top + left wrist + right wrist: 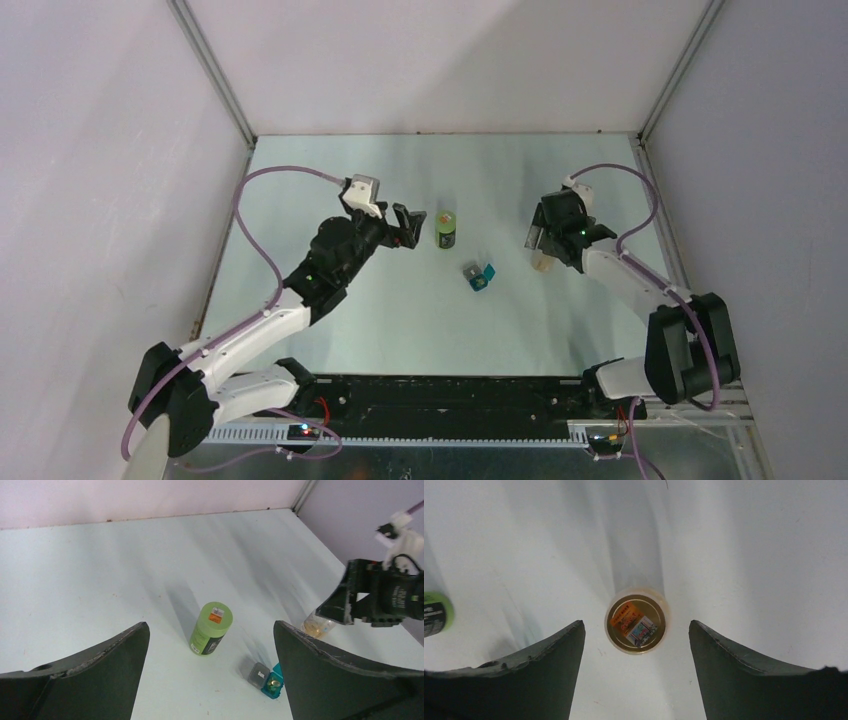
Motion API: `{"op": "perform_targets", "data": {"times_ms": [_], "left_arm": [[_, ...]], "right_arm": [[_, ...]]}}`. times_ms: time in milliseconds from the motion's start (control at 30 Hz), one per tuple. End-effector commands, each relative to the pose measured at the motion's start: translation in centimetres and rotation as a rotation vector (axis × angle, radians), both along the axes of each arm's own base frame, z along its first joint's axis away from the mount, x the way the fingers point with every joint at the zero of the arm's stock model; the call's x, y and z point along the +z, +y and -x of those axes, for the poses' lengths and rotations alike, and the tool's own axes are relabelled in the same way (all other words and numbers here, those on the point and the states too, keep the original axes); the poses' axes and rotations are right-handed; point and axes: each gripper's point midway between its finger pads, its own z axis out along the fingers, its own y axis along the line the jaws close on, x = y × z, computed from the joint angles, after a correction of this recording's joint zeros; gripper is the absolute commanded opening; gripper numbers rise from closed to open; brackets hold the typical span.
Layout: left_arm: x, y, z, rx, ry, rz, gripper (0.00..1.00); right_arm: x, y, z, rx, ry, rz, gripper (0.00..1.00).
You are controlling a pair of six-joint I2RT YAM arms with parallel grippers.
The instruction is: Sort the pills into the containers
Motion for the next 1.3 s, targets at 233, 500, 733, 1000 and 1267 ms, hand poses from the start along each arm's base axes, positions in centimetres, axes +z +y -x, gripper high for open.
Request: {"op": "perform_targets", "data": {"times_ms": [233, 500, 733, 1000, 1267], "left_arm": [[0.3, 0.6, -0.5, 0.046, 0.085, 0.048, 0.98], [-1.1, -0.5, 0.0, -0.014, 0.120, 0.043, 0.97], [-1.4, -0.4, -0.1, -0.001, 0.132, 0.049, 0.97], [-1.8, -0.4, 0.0, 0.005, 0.154, 0.062, 0.97], [-1.8, -0.5, 0.1, 0.002, 0.155, 0.072, 0.97]], "right_arm": [[9.5, 8.6, 0.6, 0.432, -0.217, -0.243, 0.68], [4.2, 13.8, 4.2, 0.718, 0.010, -0.322, 0.71], [1.5, 15.2, 4.5, 0.797, 0.090, -0.338, 0.62], [-0.8, 14.7, 3.8, 0.749, 0.149, -0.250, 0.48], [-1.8, 15.3, 3.0, 0.778, 0.133, -0.234, 0.30]]}}
